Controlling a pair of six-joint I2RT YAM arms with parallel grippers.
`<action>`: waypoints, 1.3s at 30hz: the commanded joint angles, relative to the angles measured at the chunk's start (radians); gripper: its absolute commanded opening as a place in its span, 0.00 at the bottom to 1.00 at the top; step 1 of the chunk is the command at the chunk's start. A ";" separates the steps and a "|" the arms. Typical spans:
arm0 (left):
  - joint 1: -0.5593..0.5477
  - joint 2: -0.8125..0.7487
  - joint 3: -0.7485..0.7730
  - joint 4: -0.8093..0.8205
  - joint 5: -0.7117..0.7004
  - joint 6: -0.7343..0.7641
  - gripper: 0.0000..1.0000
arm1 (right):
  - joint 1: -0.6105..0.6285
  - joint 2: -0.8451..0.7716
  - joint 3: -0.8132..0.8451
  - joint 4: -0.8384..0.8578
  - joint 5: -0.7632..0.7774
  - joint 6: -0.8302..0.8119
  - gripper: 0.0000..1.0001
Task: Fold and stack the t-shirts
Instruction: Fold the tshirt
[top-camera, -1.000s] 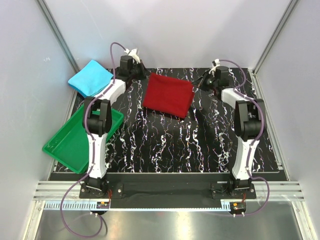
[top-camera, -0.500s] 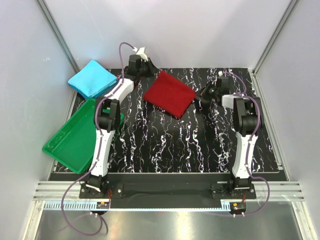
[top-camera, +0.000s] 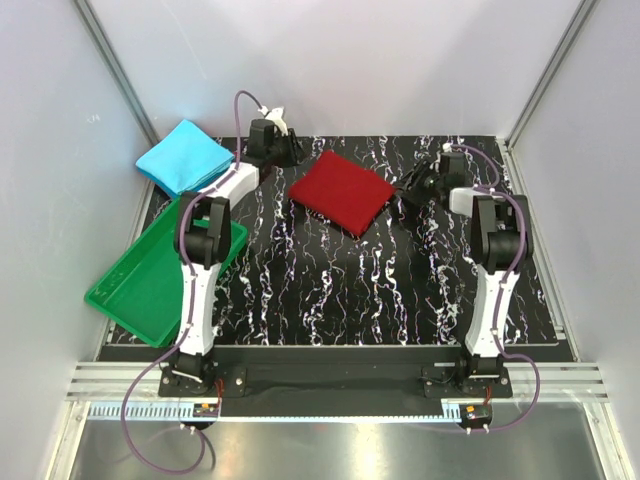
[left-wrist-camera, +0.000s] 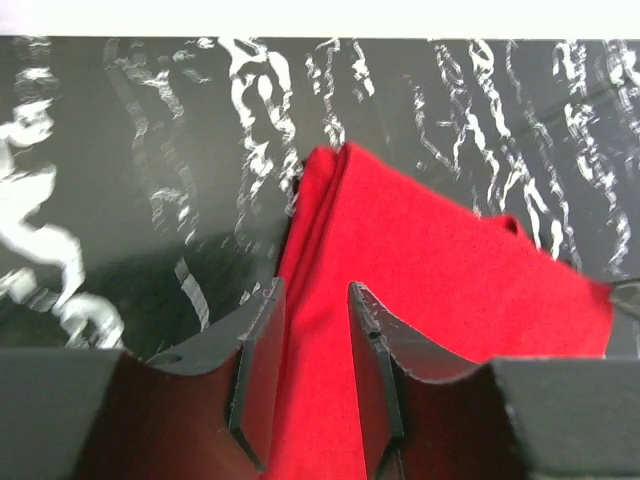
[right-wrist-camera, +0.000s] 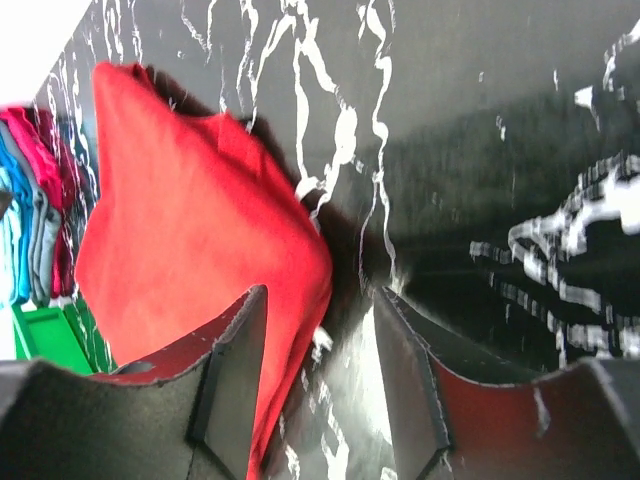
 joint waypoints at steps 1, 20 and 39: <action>-0.015 -0.181 -0.123 0.019 -0.077 0.096 0.37 | -0.002 -0.141 -0.045 -0.064 0.017 -0.044 0.54; -0.138 -0.258 -0.424 -0.105 -0.281 0.015 0.31 | 0.167 -0.081 0.018 -0.290 -0.287 -0.052 0.36; -0.237 -0.584 -0.493 -0.312 -0.327 -0.025 0.37 | 0.087 -0.326 -0.111 -0.581 -0.040 -0.209 0.48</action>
